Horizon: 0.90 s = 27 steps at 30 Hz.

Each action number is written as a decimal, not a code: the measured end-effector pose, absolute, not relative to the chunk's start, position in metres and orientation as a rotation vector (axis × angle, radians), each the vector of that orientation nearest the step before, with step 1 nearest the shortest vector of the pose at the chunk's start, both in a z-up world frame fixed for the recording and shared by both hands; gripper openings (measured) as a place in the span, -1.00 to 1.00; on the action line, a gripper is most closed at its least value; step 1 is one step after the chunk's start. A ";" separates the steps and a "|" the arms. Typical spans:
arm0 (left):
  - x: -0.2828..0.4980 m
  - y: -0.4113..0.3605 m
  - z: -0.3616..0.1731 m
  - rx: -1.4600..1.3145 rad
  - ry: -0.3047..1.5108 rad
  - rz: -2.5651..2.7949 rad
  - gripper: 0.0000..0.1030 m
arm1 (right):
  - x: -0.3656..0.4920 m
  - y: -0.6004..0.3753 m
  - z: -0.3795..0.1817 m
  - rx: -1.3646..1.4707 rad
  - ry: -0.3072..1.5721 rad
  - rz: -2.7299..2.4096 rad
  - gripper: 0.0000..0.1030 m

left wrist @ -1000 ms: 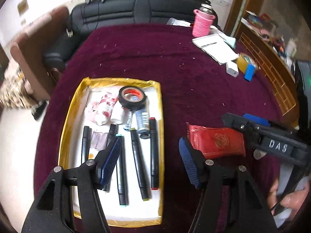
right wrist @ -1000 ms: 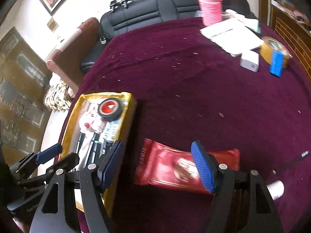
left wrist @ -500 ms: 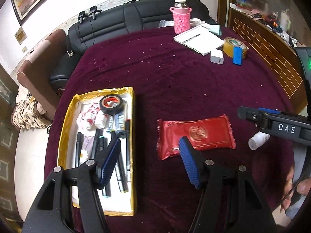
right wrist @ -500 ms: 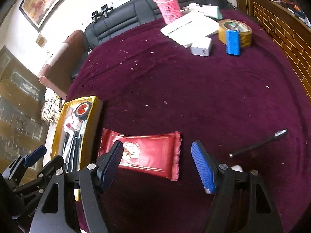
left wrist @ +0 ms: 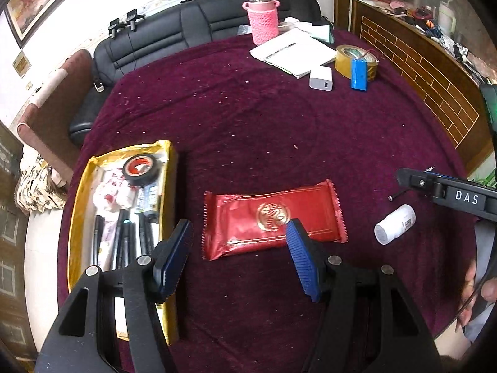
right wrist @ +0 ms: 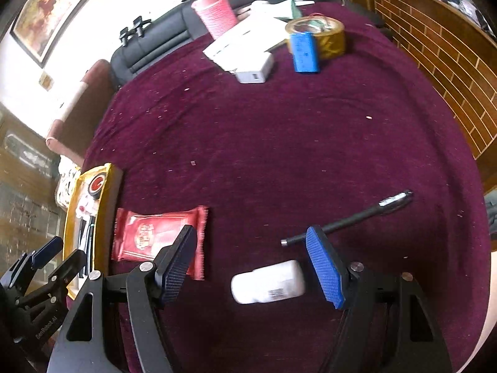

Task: Organize objects
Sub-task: 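Move both tools back over the red packet, white bottle and black pen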

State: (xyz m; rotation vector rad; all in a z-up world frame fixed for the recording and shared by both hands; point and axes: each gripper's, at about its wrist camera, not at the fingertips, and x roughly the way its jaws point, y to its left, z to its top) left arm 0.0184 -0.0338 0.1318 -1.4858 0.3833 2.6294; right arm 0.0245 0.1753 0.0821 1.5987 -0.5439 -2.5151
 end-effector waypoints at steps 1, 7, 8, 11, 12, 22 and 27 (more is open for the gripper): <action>0.017 -0.031 0.130 -1.490 0.385 2.623 0.19 | 0.024 0.179 0.081 1.604 -0.548 -2.516 0.31; 0.012 -0.012 0.116 -1.525 0.399 2.575 0.19 | 0.024 0.202 0.066 1.651 -0.583 -2.510 0.31; 0.011 -0.008 0.115 -1.528 0.402 2.568 0.19 | 0.024 0.206 0.063 1.660 -0.590 -2.509 0.31; 0.007 0.002 0.109 -1.538 0.412 2.544 0.19 | 0.024 0.217 0.057 1.679 -0.615 -2.507 0.31; 0.006 0.005 0.107 -1.540 0.415 2.539 0.19 | 0.023 0.221 0.055 1.686 -0.624 -2.506 0.31; -0.011 0.021 0.086 -1.617 0.316 2.441 0.18 | 0.023 0.257 0.045 1.706 -0.689 -2.522 0.32; -0.012 0.017 0.084 -1.569 0.151 2.350 0.18 | 0.027 0.285 0.047 1.695 -0.732 -2.561 0.32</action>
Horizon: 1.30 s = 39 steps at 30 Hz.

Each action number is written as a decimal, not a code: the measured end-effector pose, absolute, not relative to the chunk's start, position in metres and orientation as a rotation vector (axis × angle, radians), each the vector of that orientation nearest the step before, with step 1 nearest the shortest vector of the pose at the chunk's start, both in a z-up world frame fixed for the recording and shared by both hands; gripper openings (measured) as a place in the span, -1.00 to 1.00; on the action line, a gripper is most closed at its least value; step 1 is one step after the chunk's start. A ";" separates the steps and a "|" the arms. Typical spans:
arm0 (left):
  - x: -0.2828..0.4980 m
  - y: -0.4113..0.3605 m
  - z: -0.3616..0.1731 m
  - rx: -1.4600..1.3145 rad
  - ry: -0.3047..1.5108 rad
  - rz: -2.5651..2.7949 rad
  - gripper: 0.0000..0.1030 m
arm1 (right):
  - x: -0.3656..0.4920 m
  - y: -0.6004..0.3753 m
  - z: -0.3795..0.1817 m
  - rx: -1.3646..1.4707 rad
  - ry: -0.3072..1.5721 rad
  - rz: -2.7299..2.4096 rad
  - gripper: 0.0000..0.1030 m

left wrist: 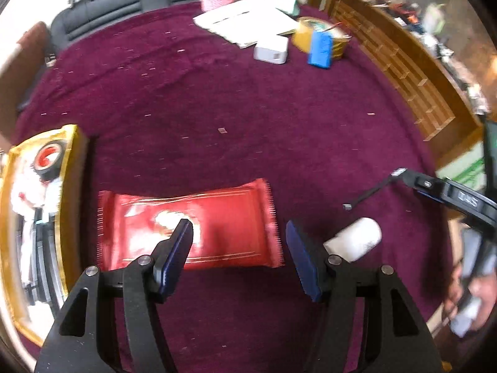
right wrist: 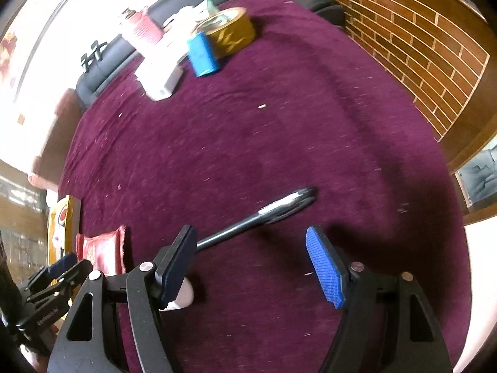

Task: Organize objects
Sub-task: 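Move both tools back over the red packet, white bottle and black pen, then grasp the white bottle with the left tool while the right tool grasps the black pen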

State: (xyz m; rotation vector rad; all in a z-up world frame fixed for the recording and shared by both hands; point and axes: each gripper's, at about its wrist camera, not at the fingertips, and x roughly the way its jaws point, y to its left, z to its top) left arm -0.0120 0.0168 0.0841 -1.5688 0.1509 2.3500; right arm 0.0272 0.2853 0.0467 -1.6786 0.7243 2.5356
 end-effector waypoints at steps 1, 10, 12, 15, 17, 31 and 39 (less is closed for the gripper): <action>-0.010 0.020 0.084 -1.552 0.155 2.328 0.18 | 0.029 0.292 0.047 -1.669 0.734 2.530 0.32; 0.014 0.089 0.062 -1.415 0.362 2.075 0.18 | 0.030 0.325 0.039 -1.652 0.776 2.484 0.32; 0.015 0.103 0.053 -1.405 0.418 2.030 0.18 | 0.029 0.325 0.038 -1.661 0.768 2.483 0.32; 0.017 0.122 0.042 -1.381 0.525 1.995 0.18 | 0.028 0.321 0.037 -1.682 0.754 2.486 0.32; 0.022 0.135 0.035 -1.362 0.632 1.993 0.17 | 0.027 0.321 0.036 -1.686 0.747 2.487 0.32; 0.015 0.075 0.076 -1.446 0.293 2.185 -0.35 | 0.005 0.280 0.027 -1.823 0.755 2.470 0.36; 0.018 0.031 0.105 -1.409 0.367 2.430 -0.34 | -0.031 0.226 0.027 -1.823 0.347 2.476 0.38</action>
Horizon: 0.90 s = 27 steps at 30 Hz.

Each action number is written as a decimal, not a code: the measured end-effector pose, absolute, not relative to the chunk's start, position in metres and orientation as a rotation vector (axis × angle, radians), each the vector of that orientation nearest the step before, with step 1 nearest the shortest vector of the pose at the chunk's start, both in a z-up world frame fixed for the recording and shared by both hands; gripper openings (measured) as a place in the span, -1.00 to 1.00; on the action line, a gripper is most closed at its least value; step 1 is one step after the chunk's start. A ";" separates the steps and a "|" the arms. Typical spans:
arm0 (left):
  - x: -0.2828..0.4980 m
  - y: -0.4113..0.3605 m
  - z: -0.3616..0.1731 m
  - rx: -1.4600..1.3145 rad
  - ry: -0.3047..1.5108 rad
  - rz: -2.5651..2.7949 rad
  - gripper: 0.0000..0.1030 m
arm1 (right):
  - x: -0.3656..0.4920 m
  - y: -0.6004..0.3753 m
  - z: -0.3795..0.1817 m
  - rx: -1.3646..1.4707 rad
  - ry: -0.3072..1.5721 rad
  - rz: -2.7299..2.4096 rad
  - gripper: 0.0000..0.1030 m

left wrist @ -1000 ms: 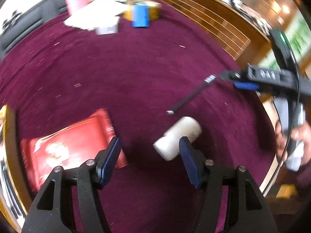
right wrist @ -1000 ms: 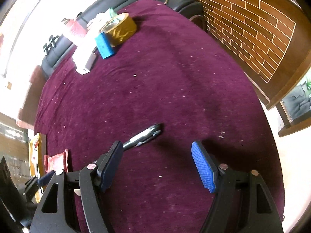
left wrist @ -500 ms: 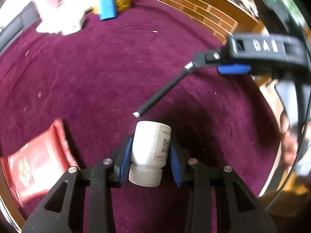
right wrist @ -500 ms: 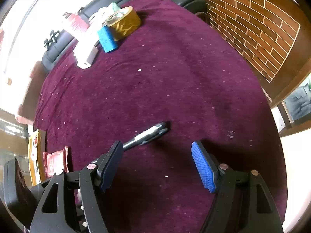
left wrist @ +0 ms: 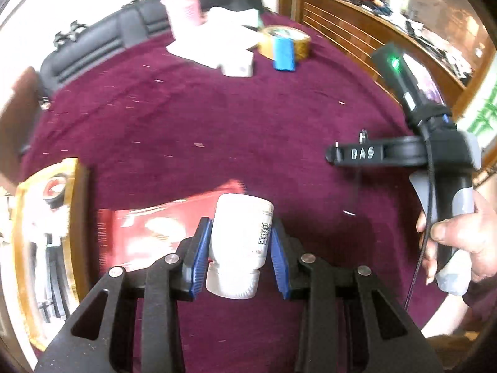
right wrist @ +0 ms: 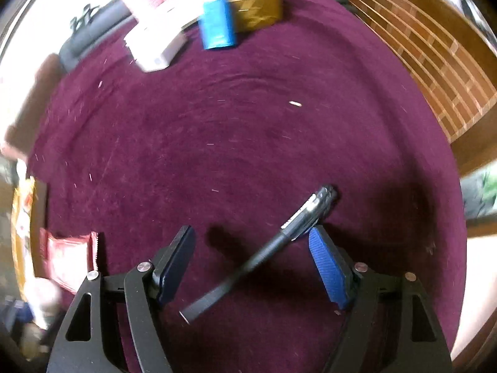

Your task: Organize objects

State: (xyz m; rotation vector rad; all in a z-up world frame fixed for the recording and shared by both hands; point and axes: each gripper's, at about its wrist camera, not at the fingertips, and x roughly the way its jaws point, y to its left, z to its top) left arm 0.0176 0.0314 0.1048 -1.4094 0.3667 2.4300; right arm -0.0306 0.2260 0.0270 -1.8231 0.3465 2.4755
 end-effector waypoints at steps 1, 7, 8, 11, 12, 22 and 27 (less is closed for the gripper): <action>0.018 0.025 0.106 -1.407 0.373 2.452 -0.34 | -0.033 0.218 0.026 -1.820 0.290 2.488 0.34; 0.021 -0.012 0.114 -1.406 0.377 2.561 -0.34 | -0.030 0.192 0.026 -1.759 0.093 2.548 -0.17; 0.017 -0.017 0.113 -1.410 0.375 2.571 -0.34 | -0.029 0.194 0.027 -1.754 0.092 2.553 -0.42; 0.014 -0.029 0.111 -1.419 0.361 2.588 -0.34 | -0.026 0.198 0.029 -1.763 0.098 2.550 -0.80; 0.014 -0.033 0.111 -1.423 0.354 2.591 -0.34 | -0.025 0.200 0.030 -1.767 0.110 2.549 -0.82; 0.015 -0.053 0.111 -1.423 0.354 2.580 -0.34 | -0.011 0.212 0.034 -1.802 0.511 2.550 -0.84; 0.016 -0.060 0.111 -1.424 0.343 2.577 -0.34 | 0.001 0.208 0.051 -1.779 0.679 2.604 -0.84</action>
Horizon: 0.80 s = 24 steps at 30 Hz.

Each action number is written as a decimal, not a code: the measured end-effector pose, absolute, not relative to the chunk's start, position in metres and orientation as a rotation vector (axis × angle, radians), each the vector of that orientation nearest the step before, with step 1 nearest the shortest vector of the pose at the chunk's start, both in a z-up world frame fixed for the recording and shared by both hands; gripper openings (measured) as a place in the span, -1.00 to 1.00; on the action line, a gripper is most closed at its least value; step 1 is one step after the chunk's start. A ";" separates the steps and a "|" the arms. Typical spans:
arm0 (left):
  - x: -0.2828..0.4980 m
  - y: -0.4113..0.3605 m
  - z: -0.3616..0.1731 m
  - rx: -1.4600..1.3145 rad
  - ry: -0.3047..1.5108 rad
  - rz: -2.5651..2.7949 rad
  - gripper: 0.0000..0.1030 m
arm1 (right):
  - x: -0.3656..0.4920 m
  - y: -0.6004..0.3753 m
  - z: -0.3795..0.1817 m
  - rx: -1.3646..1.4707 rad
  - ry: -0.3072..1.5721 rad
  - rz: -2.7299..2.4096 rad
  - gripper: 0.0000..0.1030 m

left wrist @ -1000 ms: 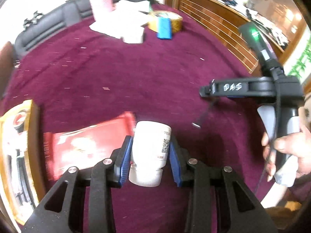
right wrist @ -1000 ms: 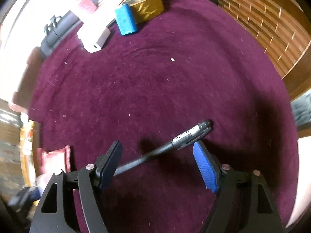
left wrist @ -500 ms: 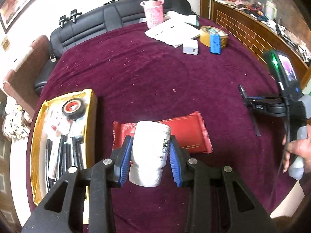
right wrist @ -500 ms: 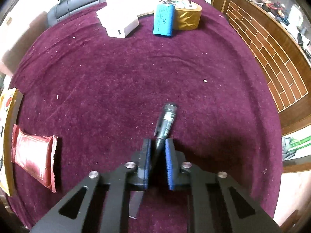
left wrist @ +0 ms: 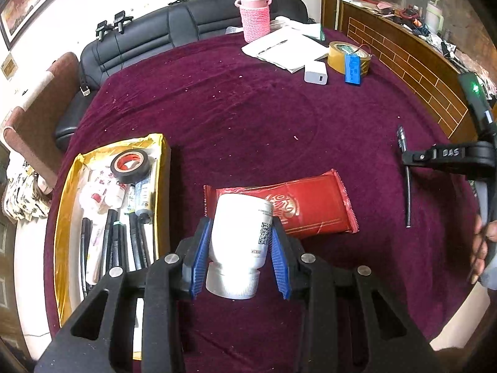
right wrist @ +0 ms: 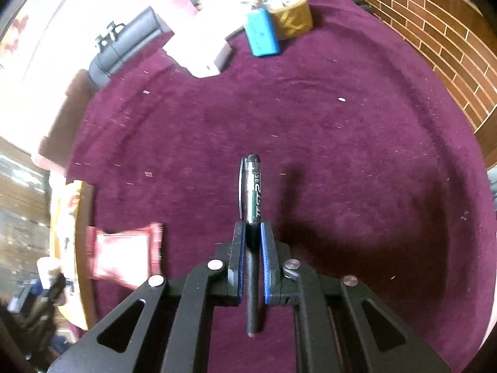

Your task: Organize objects

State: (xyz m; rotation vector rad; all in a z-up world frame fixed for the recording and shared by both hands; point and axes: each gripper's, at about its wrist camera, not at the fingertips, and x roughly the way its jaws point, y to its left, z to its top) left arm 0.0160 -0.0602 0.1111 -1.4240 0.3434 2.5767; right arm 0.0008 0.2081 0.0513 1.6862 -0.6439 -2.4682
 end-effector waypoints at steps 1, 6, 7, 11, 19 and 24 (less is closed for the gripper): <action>0.016 -0.062 0.111 -1.424 0.341 2.576 -0.34 | 0.002 0.205 0.056 1.673 -0.651 -2.462 -0.84; 0.017 -0.075 0.111 -1.425 0.328 2.575 -0.34 | 0.000 0.173 0.076 1.593 -0.636 -2.426 -0.84; 0.017 -0.079 0.111 -1.426 0.324 2.576 -0.34 | 0.001 0.167 0.080 1.581 -0.629 -2.419 -0.84; 0.016 -0.096 0.111 -1.438 0.313 2.588 -0.34 | 0.001 0.141 0.093 1.534 -0.600 -2.387 -0.84; 0.011 -0.133 0.107 -1.473 0.282 2.611 -0.34 | -0.005 0.088 0.112 1.468 -0.540 -2.336 -0.85; 0.007 -0.151 0.104 -1.488 0.267 2.611 -0.34 | -0.004 0.056 0.124 1.430 -0.488 -2.301 -0.85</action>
